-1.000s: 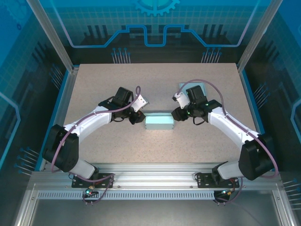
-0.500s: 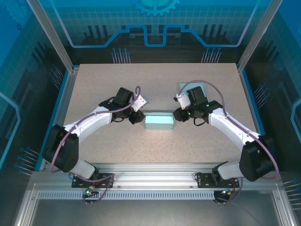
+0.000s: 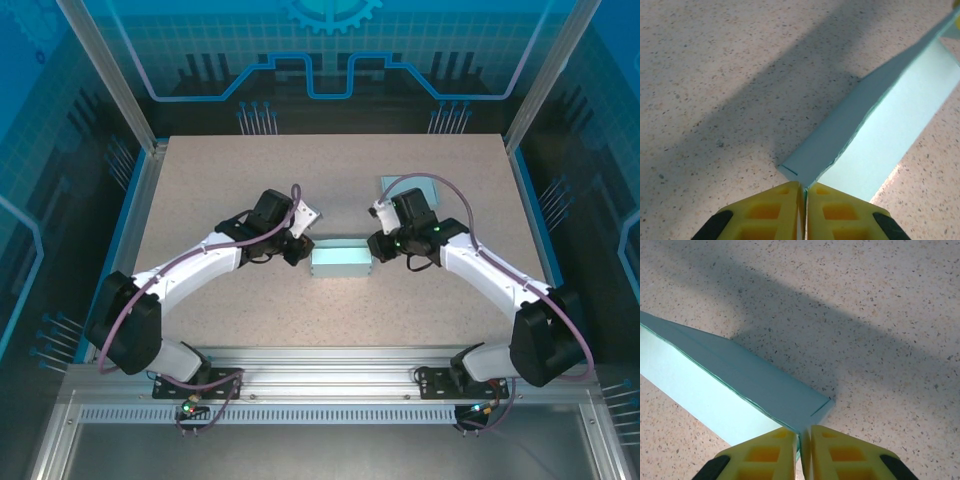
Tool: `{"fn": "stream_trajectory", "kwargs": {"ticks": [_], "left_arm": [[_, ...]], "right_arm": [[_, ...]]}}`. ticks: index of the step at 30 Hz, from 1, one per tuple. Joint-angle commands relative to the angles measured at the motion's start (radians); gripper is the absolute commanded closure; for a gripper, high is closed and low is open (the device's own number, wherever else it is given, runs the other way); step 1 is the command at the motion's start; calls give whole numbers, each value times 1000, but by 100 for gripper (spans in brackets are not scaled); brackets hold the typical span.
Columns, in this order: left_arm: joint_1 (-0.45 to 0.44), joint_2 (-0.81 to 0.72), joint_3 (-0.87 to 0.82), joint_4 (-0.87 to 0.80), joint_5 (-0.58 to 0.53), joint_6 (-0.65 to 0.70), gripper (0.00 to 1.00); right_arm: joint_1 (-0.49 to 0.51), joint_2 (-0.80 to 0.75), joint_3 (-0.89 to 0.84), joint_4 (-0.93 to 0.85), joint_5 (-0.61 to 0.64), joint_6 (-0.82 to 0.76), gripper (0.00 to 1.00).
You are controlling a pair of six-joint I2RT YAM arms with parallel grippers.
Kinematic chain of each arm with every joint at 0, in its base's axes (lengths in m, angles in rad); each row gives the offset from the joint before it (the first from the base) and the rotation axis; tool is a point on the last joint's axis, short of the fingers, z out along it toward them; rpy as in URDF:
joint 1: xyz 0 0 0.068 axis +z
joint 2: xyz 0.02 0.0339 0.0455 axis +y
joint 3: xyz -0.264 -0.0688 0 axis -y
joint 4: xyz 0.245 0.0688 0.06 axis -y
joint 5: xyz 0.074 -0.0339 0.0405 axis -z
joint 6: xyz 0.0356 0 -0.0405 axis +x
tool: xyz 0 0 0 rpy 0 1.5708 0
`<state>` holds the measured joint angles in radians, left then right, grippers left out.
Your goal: Fold the paper box
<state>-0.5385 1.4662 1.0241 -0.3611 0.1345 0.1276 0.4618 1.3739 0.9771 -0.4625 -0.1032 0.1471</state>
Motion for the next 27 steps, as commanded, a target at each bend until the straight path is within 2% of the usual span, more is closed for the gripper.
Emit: {"fn": "stream_trajectory", "kwargs": {"ticks": [1, 5, 11, 17, 23, 27], "left_arm": [[-23, -27, -15, 14, -74, -81, 85], [-31, -27, -9, -10, -121, -81, 81], [-31, -24, 13, -33, -150, -124, 87], [-46, -41, 1, 10, -149, -284, 87], [-89, -59, -84, 154, -153, -466, 86], [-125, -67, -133, 249, -148, -541, 85]], "right_arm": [[42, -25, -16, 25, 52, 77, 84], [52, -26, -8, 13, 84, 74, 86], [64, -36, -7, 8, 100, 103, 91], [93, -35, -8, 22, 135, 201, 93], [121, -34, -21, 73, 165, 313, 92], [161, -26, -23, 109, 203, 348, 91]]}}
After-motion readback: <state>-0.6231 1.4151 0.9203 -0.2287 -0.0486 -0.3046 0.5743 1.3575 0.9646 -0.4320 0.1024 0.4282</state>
